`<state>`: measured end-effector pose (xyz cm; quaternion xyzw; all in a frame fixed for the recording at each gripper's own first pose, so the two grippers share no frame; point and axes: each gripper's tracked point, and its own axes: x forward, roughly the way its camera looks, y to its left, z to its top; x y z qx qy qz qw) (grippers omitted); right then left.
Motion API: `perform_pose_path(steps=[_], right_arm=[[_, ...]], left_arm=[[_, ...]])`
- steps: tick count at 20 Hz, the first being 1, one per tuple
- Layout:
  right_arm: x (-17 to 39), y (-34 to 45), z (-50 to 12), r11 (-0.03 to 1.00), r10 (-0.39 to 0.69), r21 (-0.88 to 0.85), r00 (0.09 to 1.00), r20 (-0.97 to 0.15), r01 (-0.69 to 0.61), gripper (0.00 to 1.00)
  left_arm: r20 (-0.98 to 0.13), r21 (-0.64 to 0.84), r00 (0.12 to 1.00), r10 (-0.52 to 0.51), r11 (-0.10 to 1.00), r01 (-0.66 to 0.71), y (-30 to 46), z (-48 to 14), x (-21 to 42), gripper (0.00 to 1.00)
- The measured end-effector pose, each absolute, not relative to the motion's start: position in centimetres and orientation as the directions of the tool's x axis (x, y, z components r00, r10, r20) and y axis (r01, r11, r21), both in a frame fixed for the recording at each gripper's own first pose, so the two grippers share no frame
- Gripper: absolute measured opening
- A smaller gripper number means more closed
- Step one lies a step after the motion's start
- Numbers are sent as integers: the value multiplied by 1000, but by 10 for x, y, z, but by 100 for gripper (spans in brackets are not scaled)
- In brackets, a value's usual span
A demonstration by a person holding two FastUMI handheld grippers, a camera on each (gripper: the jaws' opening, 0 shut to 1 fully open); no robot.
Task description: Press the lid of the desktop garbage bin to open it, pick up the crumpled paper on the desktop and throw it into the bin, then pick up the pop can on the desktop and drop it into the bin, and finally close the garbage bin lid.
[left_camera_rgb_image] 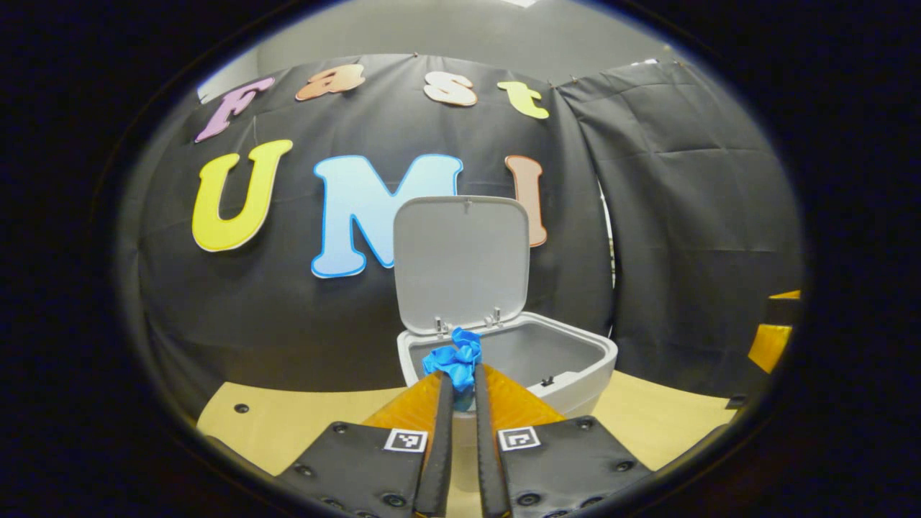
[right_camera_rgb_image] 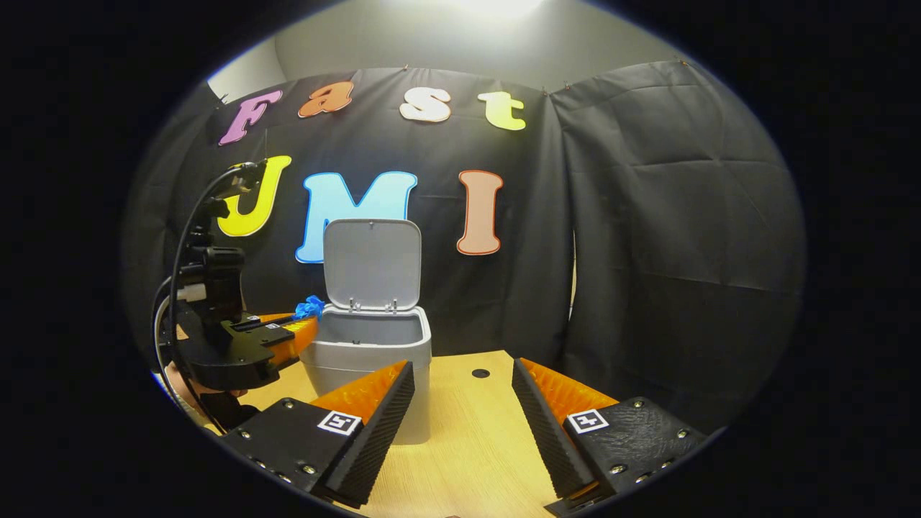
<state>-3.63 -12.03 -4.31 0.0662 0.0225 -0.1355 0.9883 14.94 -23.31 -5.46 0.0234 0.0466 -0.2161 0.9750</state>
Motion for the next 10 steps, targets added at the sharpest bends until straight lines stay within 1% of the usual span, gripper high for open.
perform_pose_path(steps=[1, 2, 3, 5, 7, 9, 10], right_arm=[[-37, -121, -43, 953, -271, 123, 961, -61, 277, 89], [-37, -122, -42, 952, -276, 124, 959, -60, 281, 89], [-37, -123, -42, 951, -279, 124, 958, -61, 284, 89], [-37, -123, -43, 950, -282, 122, 957, -64, 288, 89], [-36, -122, -43, 950, -285, 117, 956, -65, 291, 89], [-35, -119, -44, 951, -281, 113, 957, -68, 287, 89], [-33, -118, -43, 953, -277, 110, 958, -69, 284, 89]], left_arm=[[-105, 23, 901, -420, 905, 425, -235, -55, 151, 26], [-107, 20, 901, -421, 905, 425, -236, -56, 154, 25], [-109, 16, 900, -422, 905, 426, -237, -56, 158, 29], [-116, 11, 898, -424, 904, 428, -237, -57, 160, 32], [-127, 8, 895, -428, 902, 432, -236, -61, 159, 41], [-123, 2, 891, -437, 898, 440, -238, -62, 160, 53], [-123, 3, 891, -437, 897, 441, -238, -60, 162, 55]])
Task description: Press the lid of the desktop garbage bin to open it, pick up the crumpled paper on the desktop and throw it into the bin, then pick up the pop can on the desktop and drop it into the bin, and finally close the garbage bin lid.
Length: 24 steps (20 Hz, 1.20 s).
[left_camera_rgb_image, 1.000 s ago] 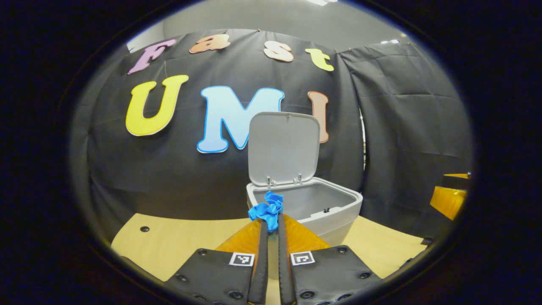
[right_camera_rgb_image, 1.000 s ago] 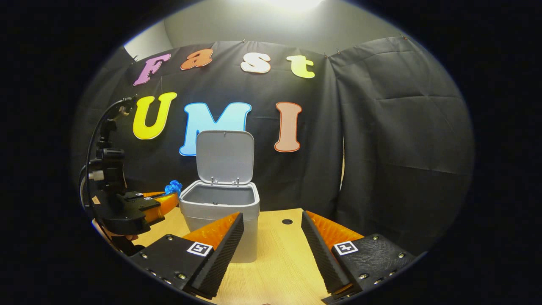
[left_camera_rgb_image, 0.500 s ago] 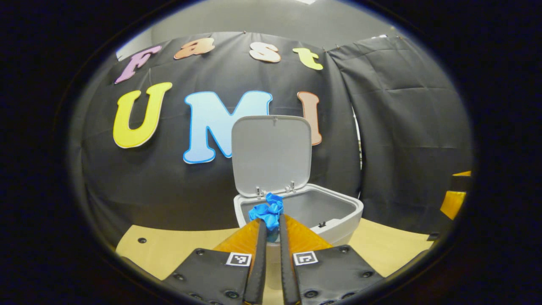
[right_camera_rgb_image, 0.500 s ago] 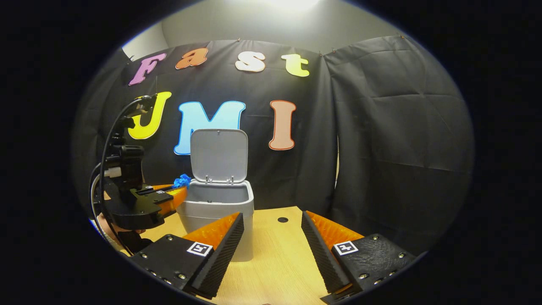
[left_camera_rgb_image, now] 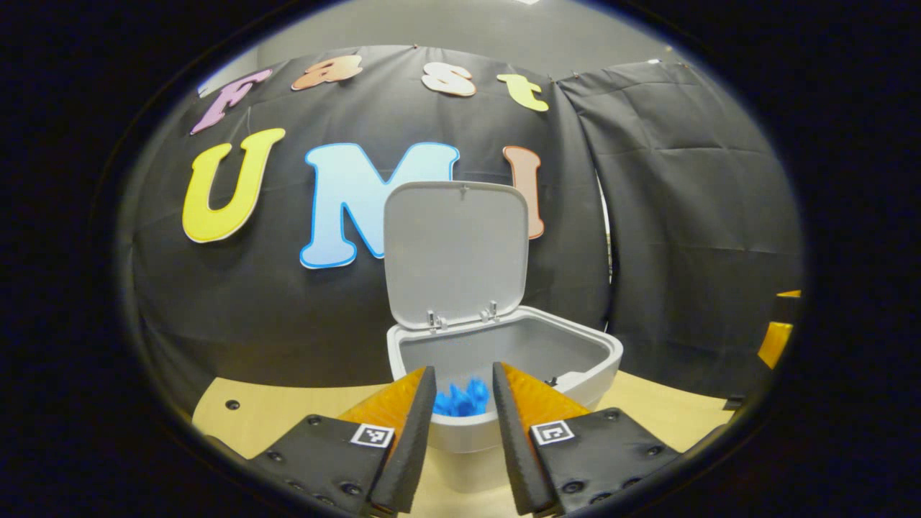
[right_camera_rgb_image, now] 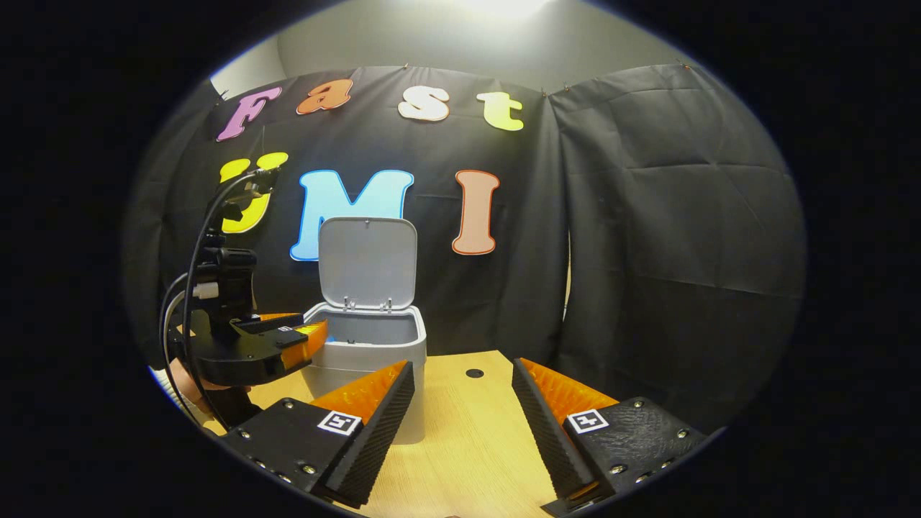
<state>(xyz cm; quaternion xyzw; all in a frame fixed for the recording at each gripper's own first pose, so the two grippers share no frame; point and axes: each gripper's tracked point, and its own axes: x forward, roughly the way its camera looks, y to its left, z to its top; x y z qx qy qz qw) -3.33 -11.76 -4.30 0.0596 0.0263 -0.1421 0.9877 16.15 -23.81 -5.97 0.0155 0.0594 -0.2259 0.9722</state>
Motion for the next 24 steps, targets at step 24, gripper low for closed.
perform_pose_path(steps=[24], right_arm=[[-15, -37, -39, 997, -10, 74, 1000, -26, 12, 91]], left_arm=[[-8, -65, 956, -292, 955, 291, -127, -17, 77, 96]])
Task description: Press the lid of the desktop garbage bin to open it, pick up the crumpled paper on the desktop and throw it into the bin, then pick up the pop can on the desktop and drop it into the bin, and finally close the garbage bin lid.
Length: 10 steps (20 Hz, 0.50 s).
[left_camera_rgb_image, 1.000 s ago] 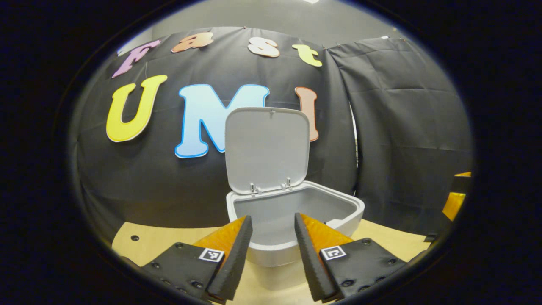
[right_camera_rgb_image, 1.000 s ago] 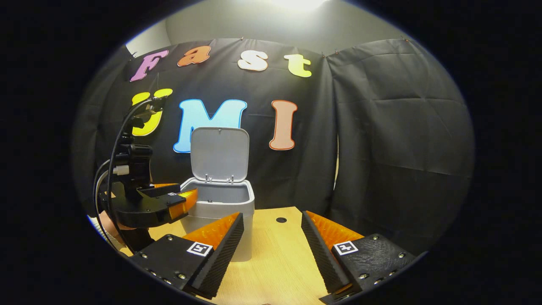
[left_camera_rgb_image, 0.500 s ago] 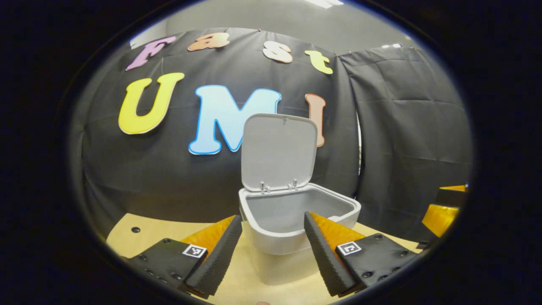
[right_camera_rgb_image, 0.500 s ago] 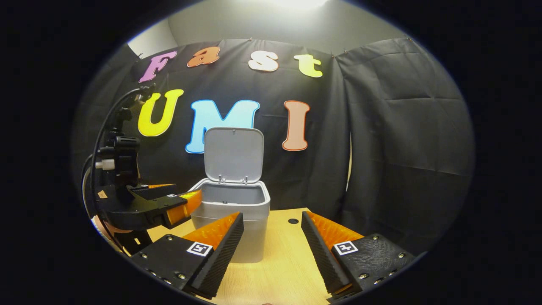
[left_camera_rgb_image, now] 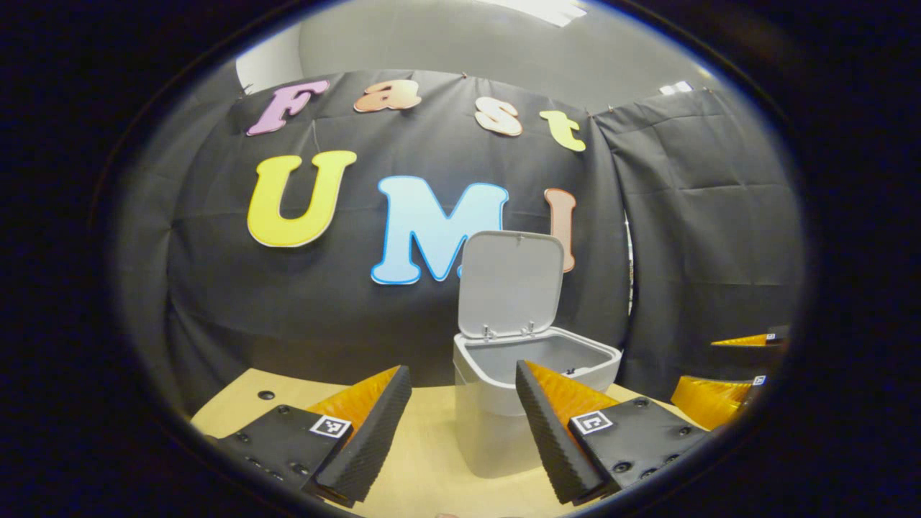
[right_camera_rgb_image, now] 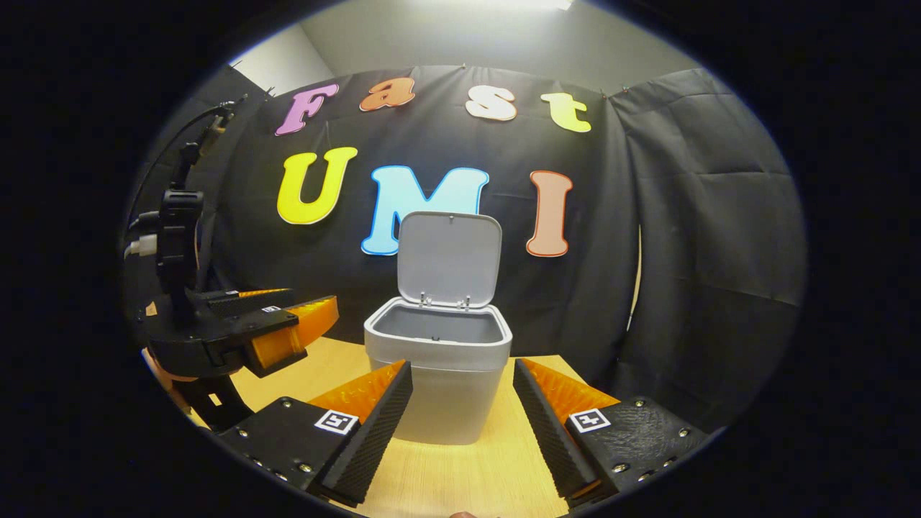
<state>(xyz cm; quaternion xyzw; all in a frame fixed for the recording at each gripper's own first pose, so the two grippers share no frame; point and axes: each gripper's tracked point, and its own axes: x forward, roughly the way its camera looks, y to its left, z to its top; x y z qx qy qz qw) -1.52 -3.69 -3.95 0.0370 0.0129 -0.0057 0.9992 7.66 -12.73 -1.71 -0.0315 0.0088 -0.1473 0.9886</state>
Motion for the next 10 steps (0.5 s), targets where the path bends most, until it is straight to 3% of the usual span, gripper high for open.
perform_pose_path(steps=[10], right_arm=[[-19, 2, -44, 992, 94, 81, 995, -24, -92, 92]], left_arm=[[-10, -64, 983, -185, 981, 184, -70, -18, 44, 96]])
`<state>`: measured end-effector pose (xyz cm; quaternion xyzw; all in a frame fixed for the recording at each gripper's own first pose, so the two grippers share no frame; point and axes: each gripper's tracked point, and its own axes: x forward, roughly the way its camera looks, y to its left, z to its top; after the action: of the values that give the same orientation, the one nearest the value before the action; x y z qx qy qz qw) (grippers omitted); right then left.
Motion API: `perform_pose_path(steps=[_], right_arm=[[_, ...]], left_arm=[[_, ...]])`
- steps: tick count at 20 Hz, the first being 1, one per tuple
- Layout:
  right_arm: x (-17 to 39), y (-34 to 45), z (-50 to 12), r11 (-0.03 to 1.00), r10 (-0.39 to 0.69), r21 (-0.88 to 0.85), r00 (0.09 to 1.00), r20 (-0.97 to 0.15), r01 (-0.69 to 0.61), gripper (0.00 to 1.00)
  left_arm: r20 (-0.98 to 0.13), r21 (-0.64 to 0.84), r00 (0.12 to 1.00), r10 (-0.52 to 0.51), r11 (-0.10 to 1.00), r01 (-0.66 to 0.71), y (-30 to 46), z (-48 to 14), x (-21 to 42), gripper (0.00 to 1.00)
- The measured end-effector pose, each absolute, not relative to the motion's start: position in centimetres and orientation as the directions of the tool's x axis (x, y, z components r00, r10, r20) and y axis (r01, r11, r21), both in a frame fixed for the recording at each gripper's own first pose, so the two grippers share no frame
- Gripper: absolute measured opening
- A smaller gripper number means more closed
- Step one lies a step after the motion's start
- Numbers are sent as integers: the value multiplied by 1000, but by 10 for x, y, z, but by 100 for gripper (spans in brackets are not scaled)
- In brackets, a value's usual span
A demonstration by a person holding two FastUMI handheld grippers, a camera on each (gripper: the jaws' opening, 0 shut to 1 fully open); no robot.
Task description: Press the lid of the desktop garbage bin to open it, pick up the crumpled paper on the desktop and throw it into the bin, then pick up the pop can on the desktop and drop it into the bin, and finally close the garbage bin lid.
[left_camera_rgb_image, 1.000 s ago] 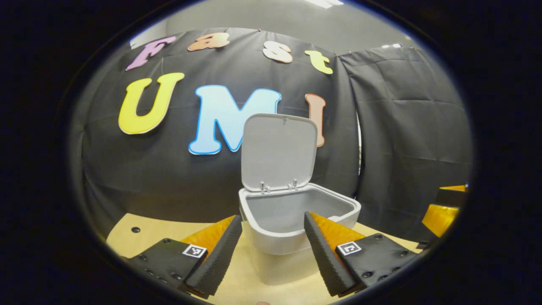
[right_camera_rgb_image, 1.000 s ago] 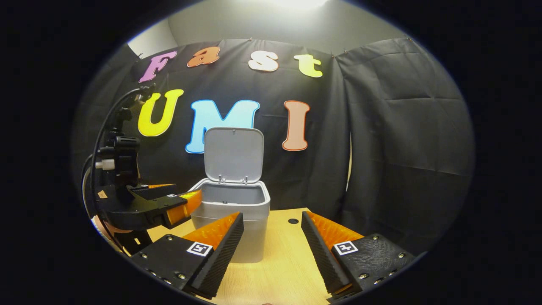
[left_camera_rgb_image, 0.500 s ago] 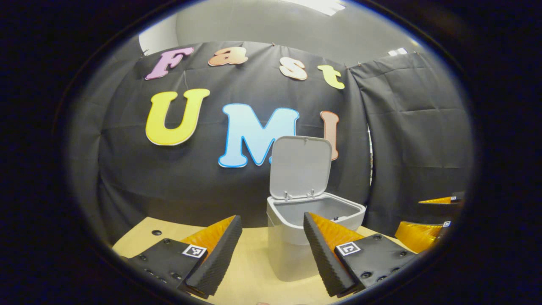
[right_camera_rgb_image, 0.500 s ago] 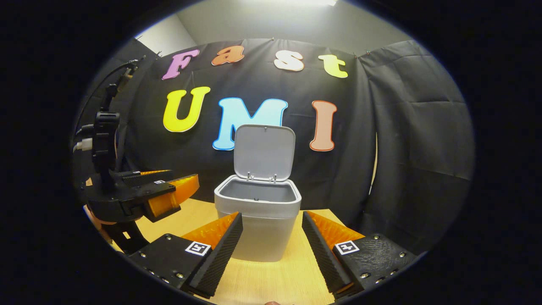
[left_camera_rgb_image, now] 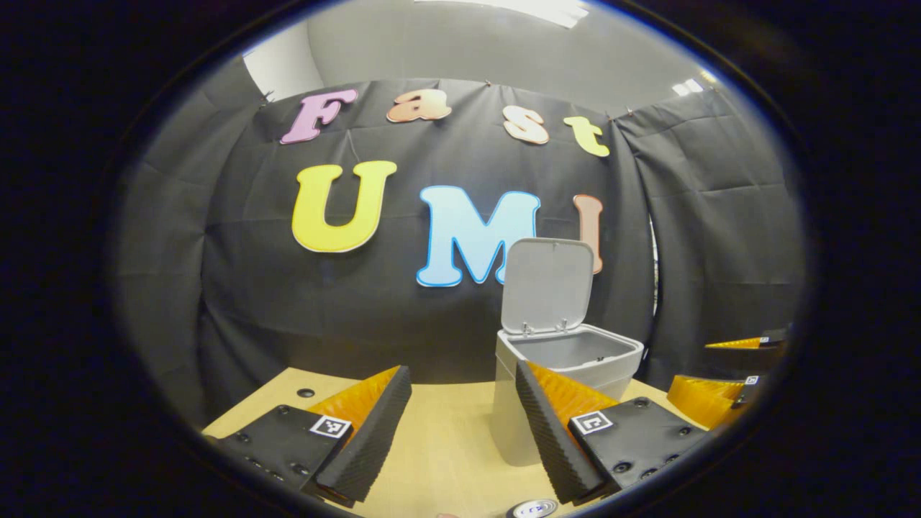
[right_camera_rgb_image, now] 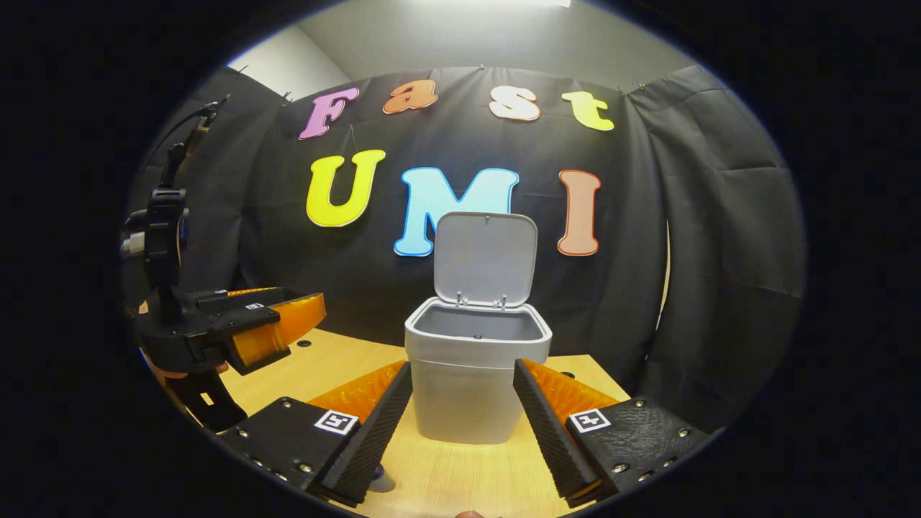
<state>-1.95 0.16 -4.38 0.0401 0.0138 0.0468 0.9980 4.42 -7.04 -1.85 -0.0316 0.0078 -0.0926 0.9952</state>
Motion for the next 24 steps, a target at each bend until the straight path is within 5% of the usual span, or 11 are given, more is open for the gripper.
perform_pose_path(steps=[24], right_arm=[[-25, 122, -154, 897, 441, 154, 816, -375, -414, 97]], left_arm=[[-56, -80, 997, -47, 996, 43, -2, -37, -15, 95]])
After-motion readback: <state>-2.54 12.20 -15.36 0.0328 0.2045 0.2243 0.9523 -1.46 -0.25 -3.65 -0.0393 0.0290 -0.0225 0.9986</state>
